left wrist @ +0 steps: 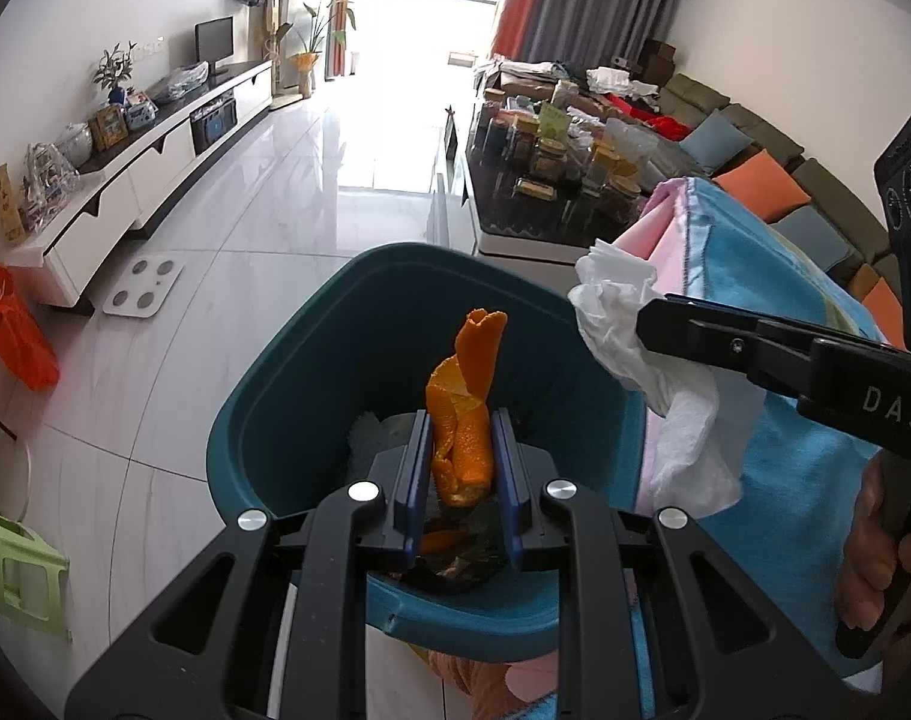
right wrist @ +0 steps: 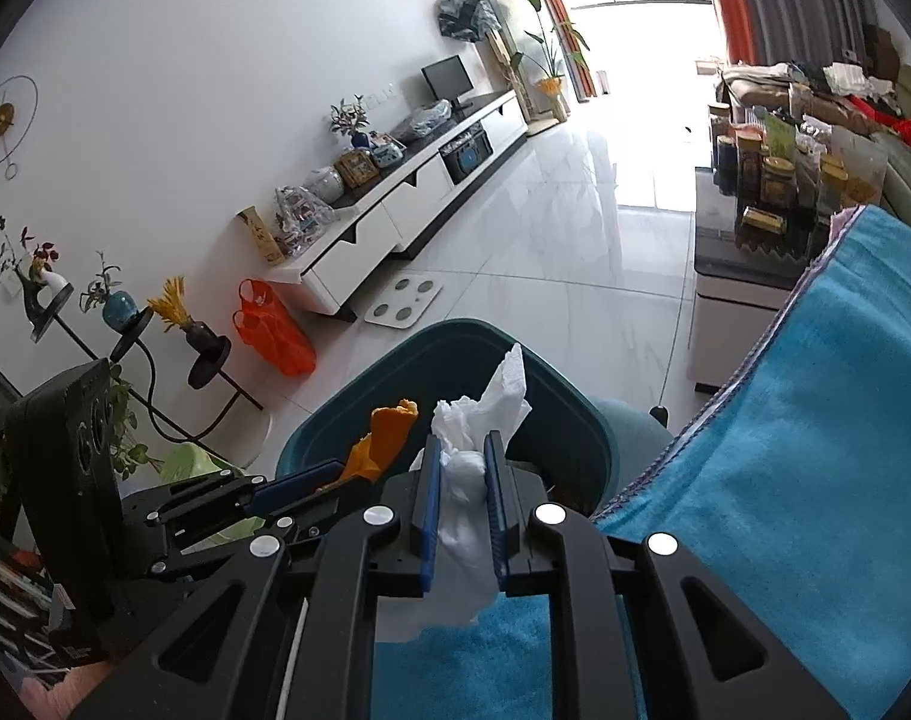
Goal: Collect trash
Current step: 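Open the left gripper over the bin while the right gripper releases the tissue into it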
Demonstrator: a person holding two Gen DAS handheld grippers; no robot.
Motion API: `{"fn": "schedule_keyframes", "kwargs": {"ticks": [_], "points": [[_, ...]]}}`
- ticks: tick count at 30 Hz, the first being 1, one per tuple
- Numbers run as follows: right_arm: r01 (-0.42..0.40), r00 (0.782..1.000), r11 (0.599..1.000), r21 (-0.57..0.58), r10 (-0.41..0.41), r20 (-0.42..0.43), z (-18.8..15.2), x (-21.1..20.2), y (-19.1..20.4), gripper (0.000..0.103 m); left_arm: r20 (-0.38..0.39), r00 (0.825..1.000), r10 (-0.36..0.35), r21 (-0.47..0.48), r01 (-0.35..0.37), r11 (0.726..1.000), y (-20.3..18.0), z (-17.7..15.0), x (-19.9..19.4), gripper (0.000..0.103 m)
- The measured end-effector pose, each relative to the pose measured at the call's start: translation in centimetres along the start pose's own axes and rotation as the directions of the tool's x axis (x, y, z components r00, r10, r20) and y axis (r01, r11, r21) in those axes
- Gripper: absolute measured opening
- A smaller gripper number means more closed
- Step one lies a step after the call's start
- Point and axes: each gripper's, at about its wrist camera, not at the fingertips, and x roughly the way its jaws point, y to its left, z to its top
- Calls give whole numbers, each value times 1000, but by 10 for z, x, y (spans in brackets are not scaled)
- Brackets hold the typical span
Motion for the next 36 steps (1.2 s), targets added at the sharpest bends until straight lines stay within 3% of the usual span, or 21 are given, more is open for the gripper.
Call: {"fn": "schedule_keyframes", "kwargs": {"ticks": [10,14,20,22,26,28,30,36], "points": [[-1,1000,998,56,2,-15,3,7,-6,21,-19,1000,9,-21,-10,1000,3,4,17,21],[1,1000,998,66,0,-13,3,6,-9,28,-16,1000,13,-32,-13,999,4,4,18,21],[2,1000,998,55,-2,-6,0,-2,-11,28,26,999,20,-31,-19,999,2,3,5,29],[3,1000,999,41,-3,1,-3,-11,-12,28,47,999,12,-25,-11,1000,2,3,-3,37],[4,1000,1000,8,-4,23,-10,-33,-15,33,100,995,-30,11,29,1000,-11,-2,-23,47],[11,999,1000,-11,-11,41,-16,-50,-18,34,119,991,-60,34,56,998,-20,-6,-32,59],[33,997,999,-26,-31,67,-24,-72,-25,35,137,985,-102,70,93,993,-36,-8,-40,62],[124,983,992,-1,-123,137,-54,-131,-53,36,138,958,-250,196,221,955,-101,-16,-51,74]]}}
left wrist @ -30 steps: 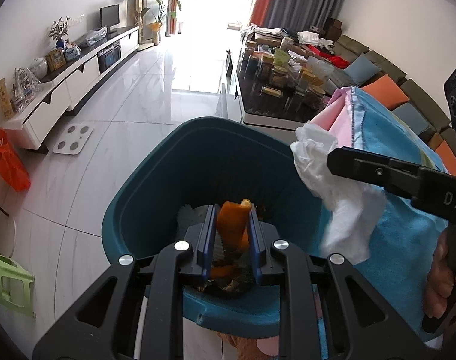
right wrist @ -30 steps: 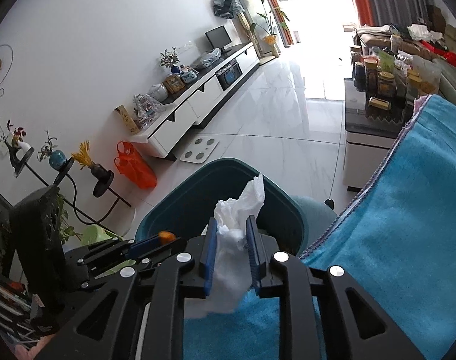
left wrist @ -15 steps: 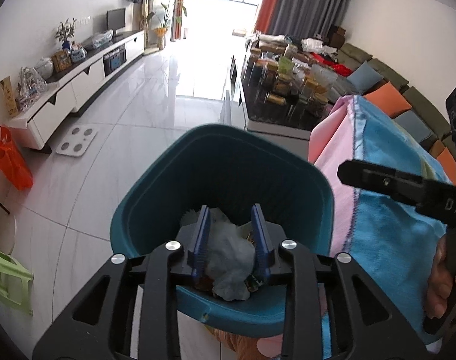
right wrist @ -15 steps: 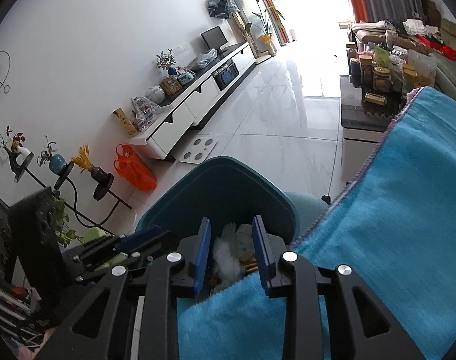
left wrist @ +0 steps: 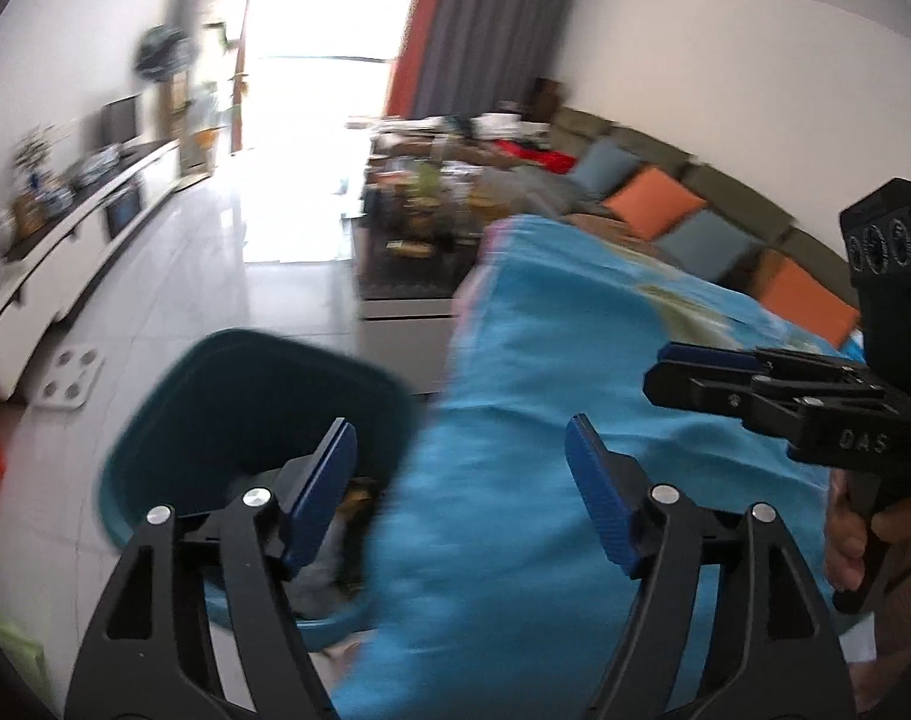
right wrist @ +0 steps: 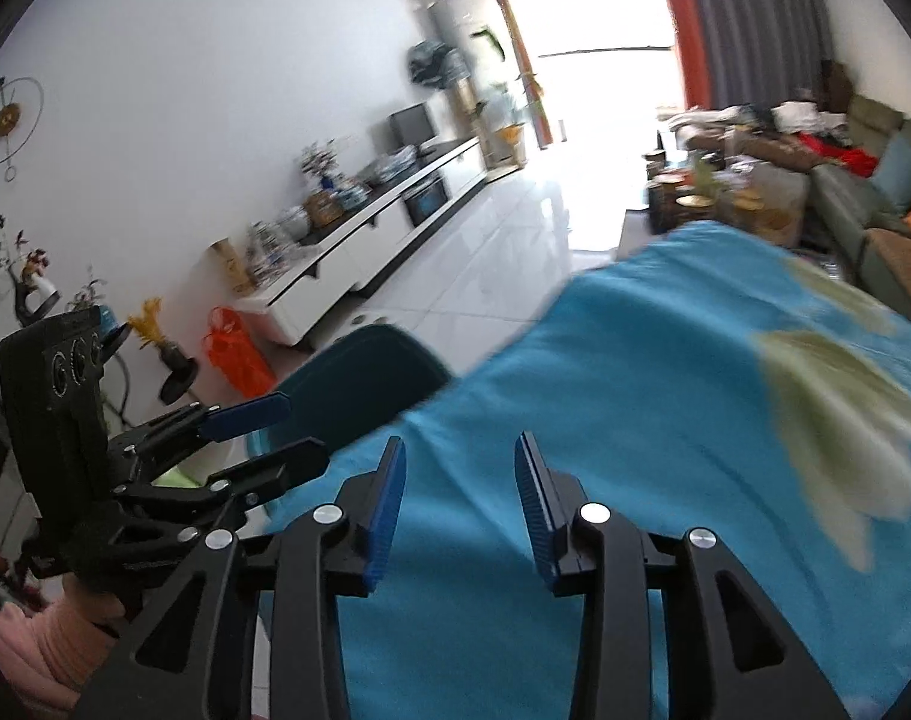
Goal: Collect trash
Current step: 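Open the left gripper over the bin while the right gripper releases the tissue into it, then move both tools back over the bed toward the remaining trash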
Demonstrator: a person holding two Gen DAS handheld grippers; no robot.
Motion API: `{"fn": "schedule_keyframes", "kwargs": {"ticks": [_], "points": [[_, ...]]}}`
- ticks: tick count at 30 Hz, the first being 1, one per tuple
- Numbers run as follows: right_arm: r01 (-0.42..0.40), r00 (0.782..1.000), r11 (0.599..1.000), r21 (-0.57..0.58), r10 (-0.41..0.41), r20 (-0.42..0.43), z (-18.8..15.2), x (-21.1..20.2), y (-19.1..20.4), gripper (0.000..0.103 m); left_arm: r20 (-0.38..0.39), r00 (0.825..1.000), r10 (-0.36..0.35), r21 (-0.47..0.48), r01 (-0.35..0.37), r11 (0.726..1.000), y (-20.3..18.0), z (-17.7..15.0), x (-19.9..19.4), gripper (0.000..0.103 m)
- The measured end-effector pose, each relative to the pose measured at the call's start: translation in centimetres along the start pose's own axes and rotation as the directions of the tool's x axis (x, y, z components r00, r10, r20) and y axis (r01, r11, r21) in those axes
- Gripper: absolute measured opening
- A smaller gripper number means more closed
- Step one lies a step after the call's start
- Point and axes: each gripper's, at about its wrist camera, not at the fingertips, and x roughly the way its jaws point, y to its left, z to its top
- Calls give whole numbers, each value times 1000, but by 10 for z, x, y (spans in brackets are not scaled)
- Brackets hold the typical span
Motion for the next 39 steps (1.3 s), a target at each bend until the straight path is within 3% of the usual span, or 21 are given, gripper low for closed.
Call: {"fn": "schedule_keyframes", "kwargs": {"ticks": [5,10,17,20,23,28,30,32,36,39], "points": [[125,990,989,78,-129,49,-22,-49,-40,37,-26,993,-117,85,119,989,-59,0,16,76],[249,959,950,190,-269,86,-44,-95,-87,37,-73,975,-210,161,219,962,-118,-1,36,76],[371,901,868,330,-422,98,-69,-139,-160,37,-125,954,-271,218,293,931,-175,3,61,76],[386,893,841,379,-444,75,-75,-139,-186,41,-148,947,-284,231,313,921,-191,2,70,76],[400,889,827,395,-455,52,-80,-136,-203,42,-165,943,-289,244,323,914,-205,4,79,76],[388,901,821,418,-433,14,-88,-127,-222,40,-181,938,-295,265,336,904,-223,3,83,75],[379,905,822,425,-426,16,-92,-127,-222,21,-189,936,-296,268,339,902,-228,4,86,75],[360,912,826,433,-410,23,-96,-130,-223,13,-198,932,-302,268,348,898,-232,3,88,75],[338,919,845,414,-392,49,-101,-143,-213,9,-211,926,-314,274,365,890,-240,2,89,75],[268,944,877,398,-321,73,-105,-151,-197,9,-216,919,-330,277,382,882,-244,2,88,75]]}}
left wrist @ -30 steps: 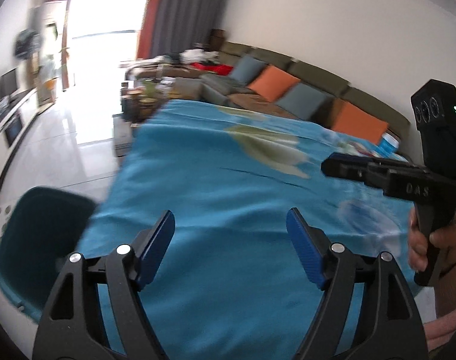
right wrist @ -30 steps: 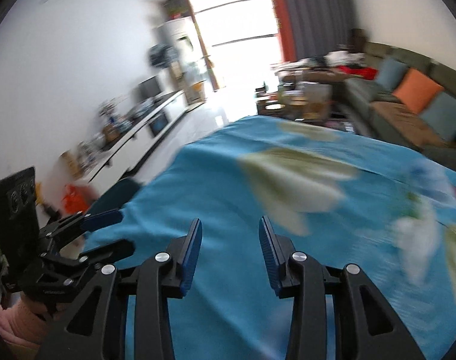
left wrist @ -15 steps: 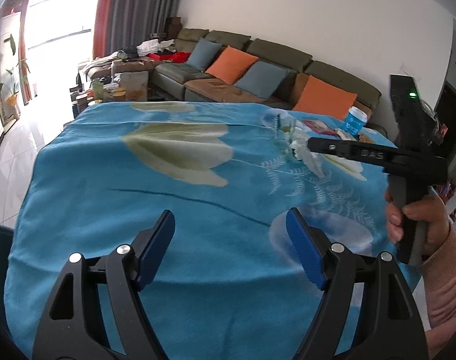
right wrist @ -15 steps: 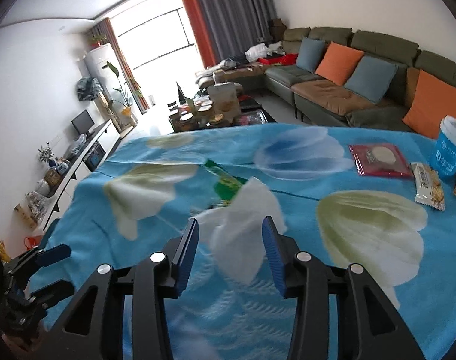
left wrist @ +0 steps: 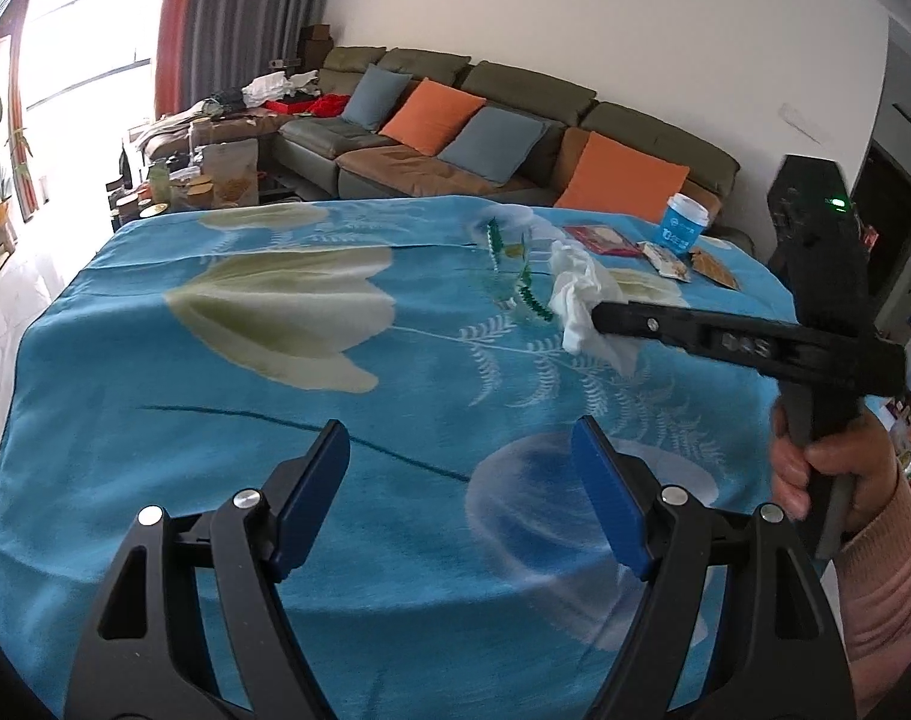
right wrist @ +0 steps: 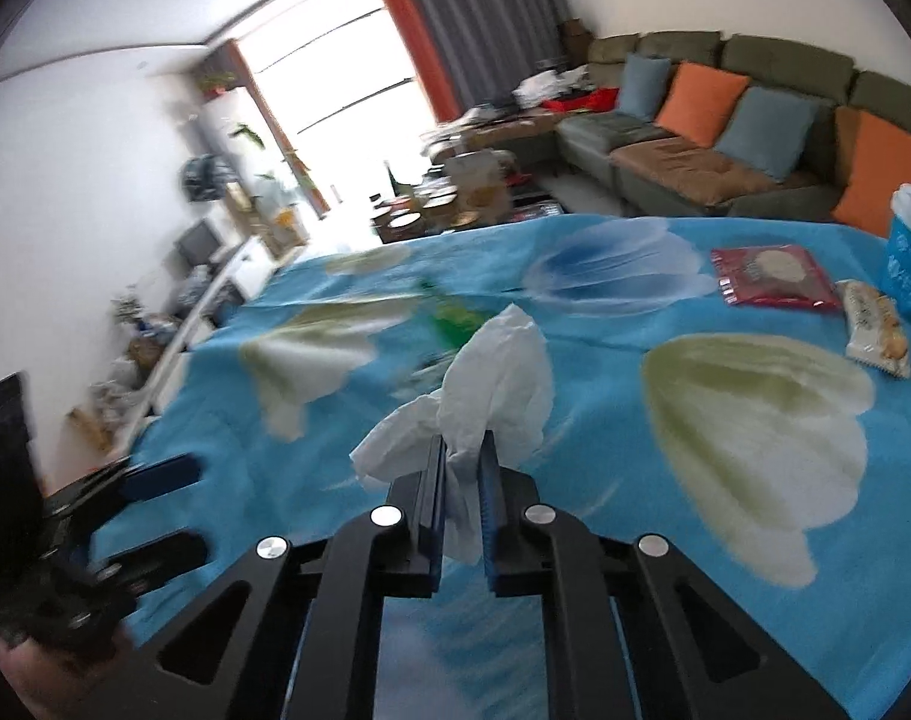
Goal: Collect trash
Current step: 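Move both tools back over the bed toward the remaining trash, then grasp a white tissue with the left gripper while the right gripper grasps a clear plastic bottle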
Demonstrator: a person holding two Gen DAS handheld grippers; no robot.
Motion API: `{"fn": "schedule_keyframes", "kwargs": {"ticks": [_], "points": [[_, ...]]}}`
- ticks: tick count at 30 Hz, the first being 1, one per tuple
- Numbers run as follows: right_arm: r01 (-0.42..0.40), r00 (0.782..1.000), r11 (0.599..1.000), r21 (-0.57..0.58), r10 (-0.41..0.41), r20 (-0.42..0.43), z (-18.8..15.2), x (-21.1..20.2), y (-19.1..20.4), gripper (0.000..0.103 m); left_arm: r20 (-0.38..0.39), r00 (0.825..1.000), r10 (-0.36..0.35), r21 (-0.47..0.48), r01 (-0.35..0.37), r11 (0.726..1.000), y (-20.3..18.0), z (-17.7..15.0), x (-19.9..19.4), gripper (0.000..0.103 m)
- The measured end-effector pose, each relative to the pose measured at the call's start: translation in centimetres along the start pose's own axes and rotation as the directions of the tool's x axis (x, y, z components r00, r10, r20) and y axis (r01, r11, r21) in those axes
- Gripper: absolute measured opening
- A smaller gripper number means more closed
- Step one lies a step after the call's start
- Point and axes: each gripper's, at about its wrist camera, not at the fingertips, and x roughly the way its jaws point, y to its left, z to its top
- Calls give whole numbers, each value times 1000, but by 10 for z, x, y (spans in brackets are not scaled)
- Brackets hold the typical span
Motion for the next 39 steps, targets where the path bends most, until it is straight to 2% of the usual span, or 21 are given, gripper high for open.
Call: {"fn": "schedule_keyframes", "kwargs": {"ticks": [2,4,6,8,9,15,21,25,28,32,37,39], "points": [[-36,999,999,-35,36,-8,-4,-7,12,9,2,1000,-7,1,7,1000,-1,0,-2,75],[-107,993,991,-86,103,-52,-10,-9,29,12,4,1000,-12,-2,12,1000,-1,0,-3,76],[-125,990,982,-139,114,-82,-16,-9,43,23,3,1000,-16,-10,16,1000,2,1,-4,76],[-126,990,977,-171,113,-86,-19,-9,52,33,1,1000,-18,-24,18,1000,6,1,-5,75],[-122,991,977,-175,109,-82,-18,-11,52,34,0,1000,-17,-32,17,999,8,0,-6,75],[-84,996,992,-95,81,-41,-6,-9,29,34,-7,998,-55,-67,54,996,16,2,-8,75],[-20,1000,999,-27,19,-8,14,6,6,37,-46,992,-114,-33,113,993,-1,2,3,75],[4,1000,1000,3,-4,-12,27,24,-2,42,-102,990,-98,-18,97,995,-11,1,17,68],[15,1000,1000,11,-15,-10,33,33,-2,51,-129,987,-95,-28,92,995,-11,1,26,62],[22,1000,1000,19,-22,-14,39,43,-2,58,-151,984,-92,-37,88,995,-10,-2,32,59],[38,999,999,24,-37,-28,42,53,-2,58,-164,982,-95,-32,91,995,-10,-3,36,51],[37,999,999,26,-36,-37,42,56,-3,57,-170,981,-91,-32,87,996,-10,-3,38,43]]}}
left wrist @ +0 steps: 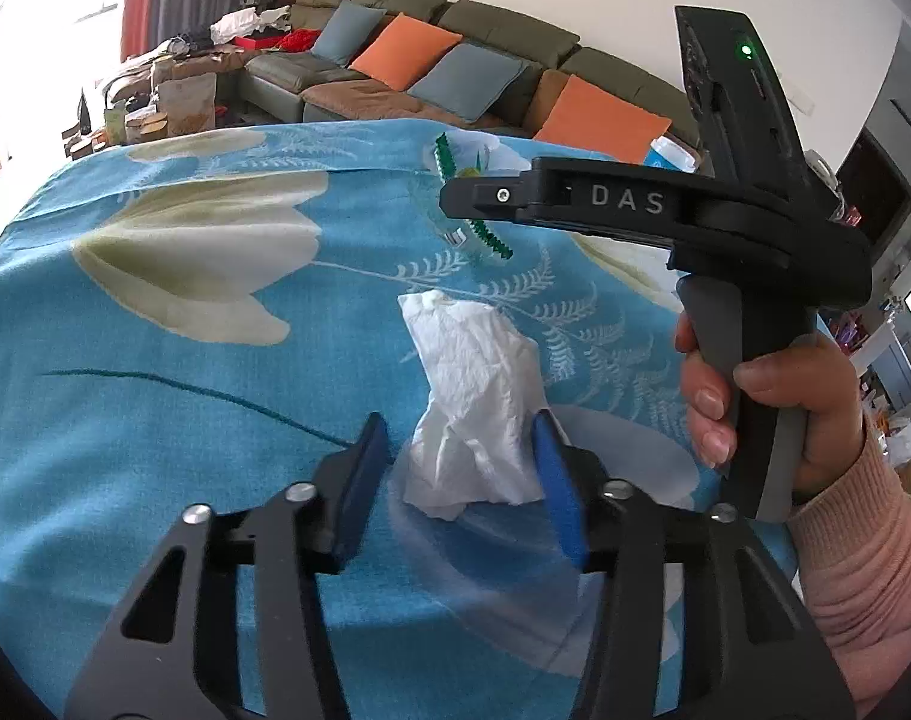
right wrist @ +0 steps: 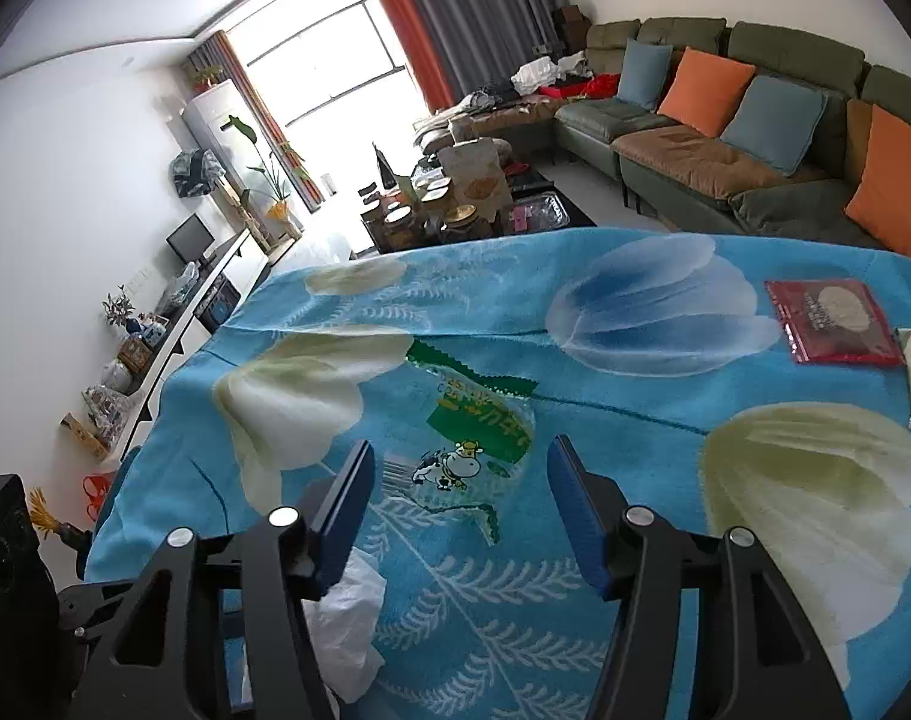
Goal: Collect trash
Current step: 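Grasp a white tissue with the left gripper while the right gripper grasps a clear plastic bottle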
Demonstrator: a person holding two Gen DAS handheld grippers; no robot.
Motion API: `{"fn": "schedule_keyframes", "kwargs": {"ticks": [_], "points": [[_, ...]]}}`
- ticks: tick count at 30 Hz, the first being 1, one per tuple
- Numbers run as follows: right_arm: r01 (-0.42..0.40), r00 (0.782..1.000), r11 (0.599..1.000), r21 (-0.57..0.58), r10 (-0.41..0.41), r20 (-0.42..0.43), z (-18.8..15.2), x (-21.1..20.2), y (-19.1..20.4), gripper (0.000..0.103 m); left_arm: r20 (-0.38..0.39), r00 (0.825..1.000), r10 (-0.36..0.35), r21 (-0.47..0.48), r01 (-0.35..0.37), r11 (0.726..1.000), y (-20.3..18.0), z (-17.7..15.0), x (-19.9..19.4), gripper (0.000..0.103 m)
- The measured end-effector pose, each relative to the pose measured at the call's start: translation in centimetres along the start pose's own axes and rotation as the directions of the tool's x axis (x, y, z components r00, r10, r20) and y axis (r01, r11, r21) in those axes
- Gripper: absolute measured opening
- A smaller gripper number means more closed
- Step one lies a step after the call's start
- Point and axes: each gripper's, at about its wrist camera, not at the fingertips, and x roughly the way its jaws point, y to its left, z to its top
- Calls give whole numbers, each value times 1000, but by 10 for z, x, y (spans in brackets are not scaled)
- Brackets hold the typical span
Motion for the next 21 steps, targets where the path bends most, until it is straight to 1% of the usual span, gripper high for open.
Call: {"fn": "schedule_keyframes", "kwargs": {"ticks": [1,2,3,4,6,7,9,10,11,12,13,17,21], "points": [[1,1000,1000,0,-1,-5,0,1,0,56,-3,1000,1,-1,-1,1000,0,0,1,41],[3,1000,1000,-1,-3,-10,-1,3,1,52,-4,1000,0,-2,0,1000,1,0,1,40],[3,1000,1000,-4,-3,-17,-2,4,1,46,-4,1000,-2,-2,2,1000,1,0,1,37],[3,1000,1000,-7,-3,-22,-2,4,1,43,-5,1000,-5,-2,5,1000,1,0,0,33],[3,1000,1000,-6,-4,-21,-3,3,0,40,-7,1000,-5,-4,5,1000,1,0,1,31],[3,1000,1000,-6,-3,-19,-3,2,0,39,-7,1000,-5,-4,5,1000,1,0,1,28],[1,1000,1000,-12,-1,-13,-4,-1,0,32,-7,1000,-7,-6,7,1000,1,0,0,25],[-2,1000,1000,-15,2,-11,-5,-1,0,32,-7,1000,-7,-8,7,1000,1,0,0,23],[1,1000,1000,-19,-2,-7,-5,-3,1,29,-6,1000,-8,-9,8,1000,1,0,0,22],[-1,1000,1000,-23,1,-3,-4,-4,2,24,-5,1000,-8,-10,8,1000,2,0,0,19],[-3,1000,1000,-27,3,1,-5,-6,3,22,-1,1000,-9,-14,9,1000,2,0,-1,17],[-3,1000,999,-34,4,10,-5,-9,6,9,12,1000,-5,-19,5,1000,4,-1,-5,14],[-7,1000,1000,-13,7,18,-6,-14,1,8,31,1000,4,-22,-3,1000,5,-2,-12,14]]}}
